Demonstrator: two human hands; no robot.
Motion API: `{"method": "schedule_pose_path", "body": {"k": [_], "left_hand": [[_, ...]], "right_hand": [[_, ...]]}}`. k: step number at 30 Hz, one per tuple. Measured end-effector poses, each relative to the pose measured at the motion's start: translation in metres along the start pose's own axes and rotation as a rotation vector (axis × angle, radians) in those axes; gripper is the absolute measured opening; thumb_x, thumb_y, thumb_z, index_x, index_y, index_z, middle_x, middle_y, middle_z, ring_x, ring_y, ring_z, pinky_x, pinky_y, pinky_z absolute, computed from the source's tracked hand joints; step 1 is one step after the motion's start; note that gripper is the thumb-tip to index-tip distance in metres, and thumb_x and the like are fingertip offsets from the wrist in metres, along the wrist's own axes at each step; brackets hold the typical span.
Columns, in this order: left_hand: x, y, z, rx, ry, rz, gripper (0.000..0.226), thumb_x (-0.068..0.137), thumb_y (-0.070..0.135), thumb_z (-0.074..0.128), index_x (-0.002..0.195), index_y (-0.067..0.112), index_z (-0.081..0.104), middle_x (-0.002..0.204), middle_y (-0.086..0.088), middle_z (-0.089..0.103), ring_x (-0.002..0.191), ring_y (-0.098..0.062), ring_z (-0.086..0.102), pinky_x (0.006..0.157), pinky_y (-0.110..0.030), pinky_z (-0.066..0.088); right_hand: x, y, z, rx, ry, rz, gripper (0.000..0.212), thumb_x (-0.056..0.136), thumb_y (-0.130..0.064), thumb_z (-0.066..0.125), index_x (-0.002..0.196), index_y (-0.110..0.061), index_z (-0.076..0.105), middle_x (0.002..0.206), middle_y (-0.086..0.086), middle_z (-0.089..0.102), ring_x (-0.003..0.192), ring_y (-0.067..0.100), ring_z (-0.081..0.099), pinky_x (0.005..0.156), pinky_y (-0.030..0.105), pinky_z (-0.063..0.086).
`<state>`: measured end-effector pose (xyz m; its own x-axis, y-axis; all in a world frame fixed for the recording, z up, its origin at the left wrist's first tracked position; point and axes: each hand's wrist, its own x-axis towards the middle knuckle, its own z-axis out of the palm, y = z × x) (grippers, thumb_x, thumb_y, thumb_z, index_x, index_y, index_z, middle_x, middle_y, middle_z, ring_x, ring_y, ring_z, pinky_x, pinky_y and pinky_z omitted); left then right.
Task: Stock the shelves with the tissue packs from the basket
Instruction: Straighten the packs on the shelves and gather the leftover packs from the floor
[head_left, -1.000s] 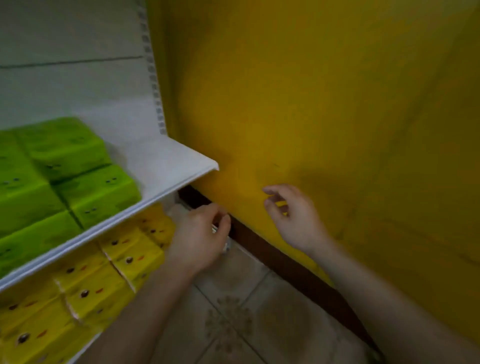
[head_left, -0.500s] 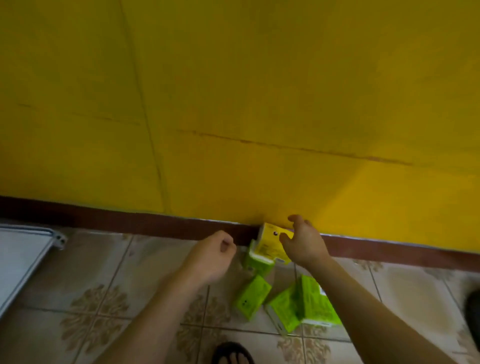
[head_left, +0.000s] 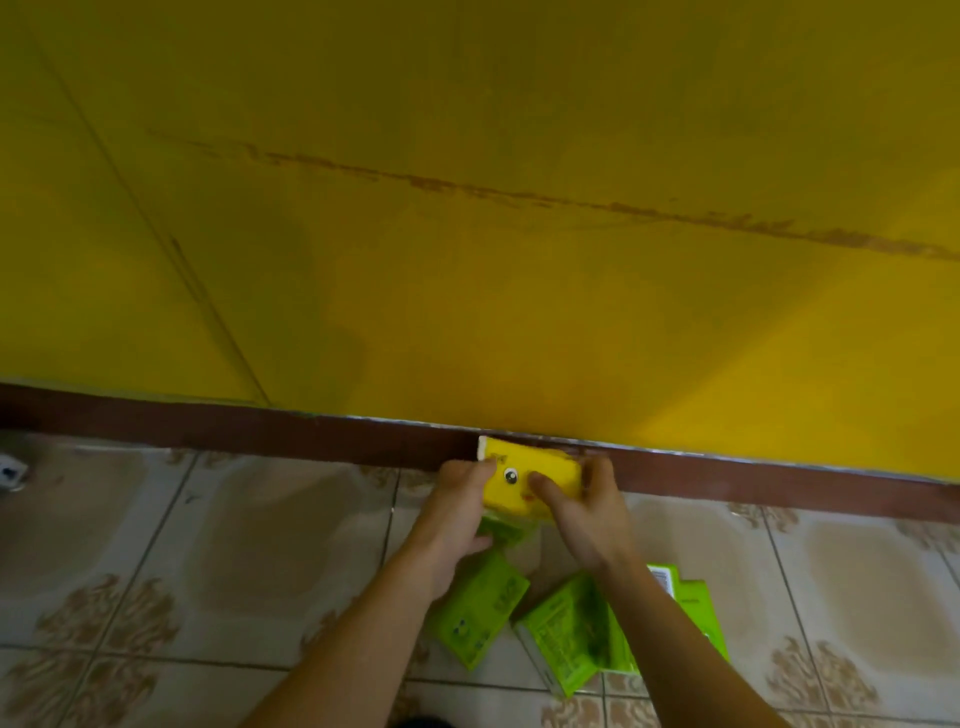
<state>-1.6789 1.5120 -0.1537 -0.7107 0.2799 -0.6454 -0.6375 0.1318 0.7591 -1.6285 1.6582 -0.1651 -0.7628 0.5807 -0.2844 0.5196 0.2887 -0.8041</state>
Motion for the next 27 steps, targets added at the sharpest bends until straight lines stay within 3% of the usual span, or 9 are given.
{"method": "schedule_pose_path", "body": {"k": [2, 4, 6, 8, 11, 13, 17, 22, 27], "left_hand": [[-0.007, 0.002, -0.011, -0.203, 0.115, -0.051, 0.038, 0.093, 0.059, 0.051, 0.111, 0.027, 0.061, 0.106, 0.001, 0.068, 0.097, -0.019, 0.067, 0.08, -0.044, 0.059], [-0.019, 0.008, -0.03, -0.219, 0.198, -0.03, 0.037, 0.089, 0.061, 0.056, 0.098, 0.026, 0.064, 0.089, -0.001, 0.072, 0.083, -0.021, 0.071, 0.07, -0.039, 0.059], [-0.031, 0.009, -0.051, -0.213, 0.236, 0.023, 0.041, 0.082, 0.059, 0.067, 0.098, 0.021, 0.062, 0.095, -0.007, 0.073, 0.085, -0.026, 0.071, 0.07, -0.043, 0.06], [-0.048, 0.008, -0.074, -0.193, 0.281, 0.078, 0.036, 0.081, 0.046, 0.074, 0.102, 0.021, 0.059, 0.107, -0.009, 0.069, 0.096, -0.032, 0.069, 0.077, -0.054, 0.058], [-0.078, 0.01, -0.111, -0.152, 0.331, 0.163, 0.019, 0.088, 0.037, 0.069, 0.1, 0.026, 0.06, 0.109, -0.005, 0.067, 0.098, -0.028, 0.067, 0.071, -0.043, 0.056], [-0.098, 0.013, -0.136, -0.14, 0.382, 0.216, 0.018, 0.091, 0.036, 0.064, 0.098, 0.021, 0.06, 0.106, -0.008, 0.067, 0.096, -0.027, 0.066, 0.068, -0.037, 0.053], [-0.149, 0.024, -0.179, -0.082, 0.522, 0.305, 0.037, 0.089, 0.051, 0.06, 0.097, 0.016, 0.054, 0.098, -0.005, 0.065, 0.089, -0.021, 0.063, 0.074, -0.04, 0.049], [-0.188, 0.029, -0.244, 0.034, 0.711, 0.305, 0.035, 0.088, 0.052, 0.062, 0.099, 0.022, 0.049, 0.094, 0.001, 0.06, 0.083, -0.012, 0.06, 0.071, -0.034, 0.049], [-0.206, 0.015, -0.311, -0.028, 0.895, 0.32, 0.035, 0.091, 0.042, 0.063, 0.089, 0.016, 0.039, 0.079, -0.001, 0.044, 0.069, -0.014, 0.046, 0.058, -0.031, 0.035]], "right_hand": [[-0.017, -0.003, 0.002, 0.081, 0.006, -0.067, 0.042, 0.072, -0.043, 0.077, 0.088, -0.014, 0.05, 0.098, 0.002, 0.062, 0.09, 0.017, 0.058, 0.066, 0.019, 0.039], [-0.033, -0.012, 0.009, 0.171, 0.027, -0.153, 0.038, 0.071, -0.042, 0.072, 0.08, -0.012, 0.05, 0.113, -0.003, 0.062, 0.106, 0.009, 0.058, 0.08, 0.016, 0.041], [-0.047, -0.027, 0.019, 0.256, 0.005, -0.224, 0.03, 0.078, -0.025, 0.075, 0.078, -0.009, 0.049, 0.121, -0.006, 0.06, 0.113, 0.003, 0.056, 0.083, 0.008, 0.04], [-0.059, -0.044, 0.031, 0.335, -0.06, -0.264, 0.024, 0.084, -0.001, 0.07, 0.088, -0.014, 0.05, 0.124, -0.006, 0.059, 0.115, 0.006, 0.057, 0.085, 0.013, 0.044], [-0.081, -0.073, 0.05, 0.417, -0.157, -0.306, 0.039, 0.089, 0.014, 0.055, 0.112, -0.017, 0.052, 0.122, -0.008, 0.062, 0.116, 0.006, 0.059, 0.089, 0.028, 0.048], [-0.097, -0.097, 0.063, 0.413, -0.228, -0.359, 0.042, 0.09, 0.016, 0.05, 0.117, -0.015, 0.053, 0.122, -0.007, 0.062, 0.114, 0.002, 0.059, 0.089, 0.026, 0.048], [-0.137, -0.149, 0.098, 0.334, -0.359, -0.518, 0.045, 0.092, 0.012, 0.048, 0.114, -0.026, 0.054, 0.132, -0.007, 0.055, 0.116, -0.011, 0.051, 0.089, 0.007, 0.041], [-0.173, -0.193, 0.158, 0.212, -0.533, -0.694, 0.037, 0.086, -0.019, 0.053, 0.117, -0.038, 0.051, 0.136, -0.023, 0.045, 0.126, -0.008, 0.041, 0.104, 0.03, 0.04], [-0.184, -0.216, 0.216, -0.036, -0.773, -0.955, 0.047, 0.084, -0.03, 0.072, 0.122, -0.038, 0.048, 0.15, -0.025, 0.024, 0.132, -0.017, 0.026, 0.102, 0.03, 0.042]]}}
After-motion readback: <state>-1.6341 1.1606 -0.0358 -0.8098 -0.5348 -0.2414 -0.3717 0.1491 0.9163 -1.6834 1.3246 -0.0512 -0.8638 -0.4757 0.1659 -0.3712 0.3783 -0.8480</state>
